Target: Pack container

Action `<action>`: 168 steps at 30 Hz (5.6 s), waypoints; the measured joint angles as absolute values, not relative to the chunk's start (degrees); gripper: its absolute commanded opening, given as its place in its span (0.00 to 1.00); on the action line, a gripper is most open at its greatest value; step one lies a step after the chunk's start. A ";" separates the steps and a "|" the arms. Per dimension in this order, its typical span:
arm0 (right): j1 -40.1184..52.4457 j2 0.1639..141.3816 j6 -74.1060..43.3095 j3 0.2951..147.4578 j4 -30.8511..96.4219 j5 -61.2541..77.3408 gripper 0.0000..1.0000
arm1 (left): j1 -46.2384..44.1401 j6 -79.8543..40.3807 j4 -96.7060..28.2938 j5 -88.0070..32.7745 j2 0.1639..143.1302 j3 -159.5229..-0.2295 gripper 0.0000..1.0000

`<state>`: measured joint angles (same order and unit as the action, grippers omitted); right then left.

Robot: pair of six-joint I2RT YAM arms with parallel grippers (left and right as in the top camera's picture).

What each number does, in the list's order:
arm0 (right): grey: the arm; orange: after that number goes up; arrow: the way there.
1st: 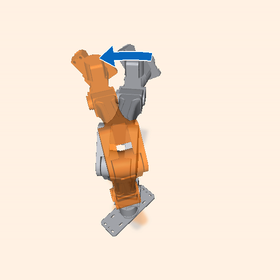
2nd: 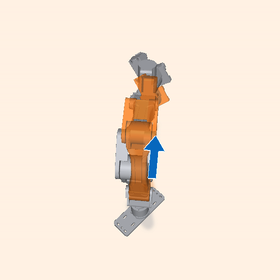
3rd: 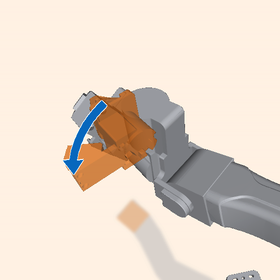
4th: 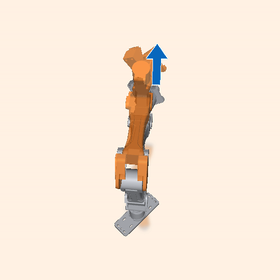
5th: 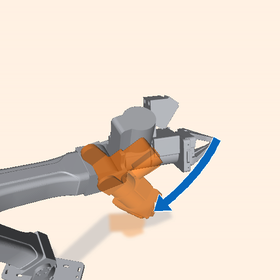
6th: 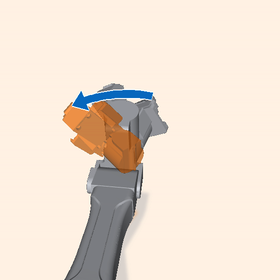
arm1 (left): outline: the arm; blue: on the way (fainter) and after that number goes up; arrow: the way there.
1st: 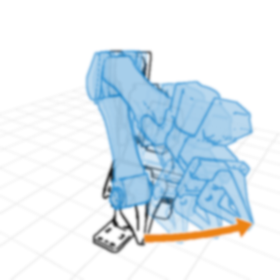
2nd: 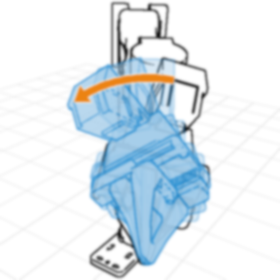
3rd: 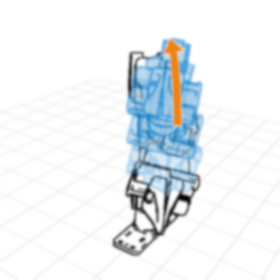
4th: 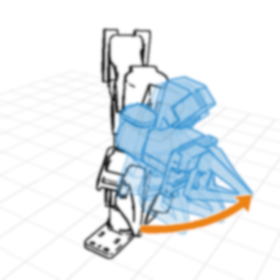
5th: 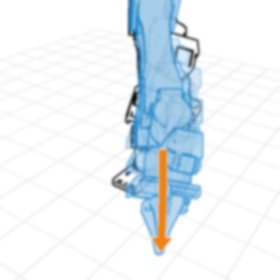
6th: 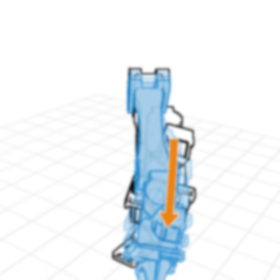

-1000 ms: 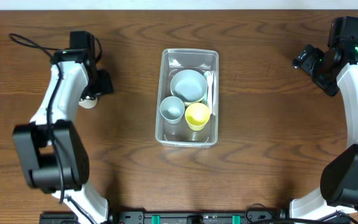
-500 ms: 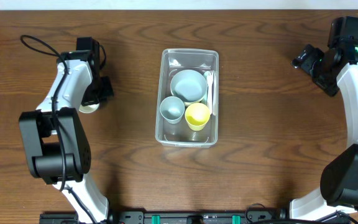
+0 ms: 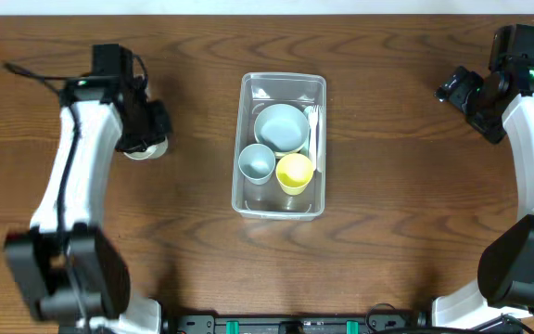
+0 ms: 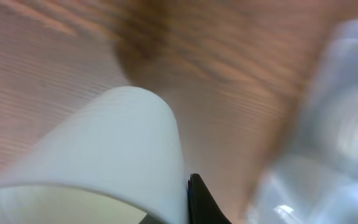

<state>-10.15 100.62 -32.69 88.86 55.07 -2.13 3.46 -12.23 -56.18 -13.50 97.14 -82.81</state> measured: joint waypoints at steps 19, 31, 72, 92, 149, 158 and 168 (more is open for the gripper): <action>-10.15 100.62 -32.69 88.86 55.07 -2.13 0.99 | -27.64 -8.71 -64.07 -20.51 71.85 -82.63 0.06; -10.15 100.62 -32.69 88.86 55.07 -2.13 0.99 | -38.76 -8.54 -61.19 -14.63 84.58 -77.28 0.06; -10.15 100.62 -32.69 88.86 55.07 -2.13 0.99 | -40.99 -8.08 -61.56 -10.68 91.81 -77.30 0.65; -10.15 100.62 -32.69 88.86 55.05 -2.13 0.99 | -40.99 -10.74 -67.92 0.45 56.21 -79.99 0.98; -10.15 100.62 -32.69 88.82 55.07 -2.11 0.99 | -4.95 4.60 -3.40 -16.05 1.43 -10.24 0.98; -10.15 100.62 -32.69 88.82 55.07 -2.11 0.99 | -2.44 4.95 -8.01 -16.47 0.58 -4.97 0.98; -10.15 100.62 -32.69 88.79 55.07 -2.11 0.99 | -1.61 4.97 -9.56 -16.53 0.58 -4.58 0.98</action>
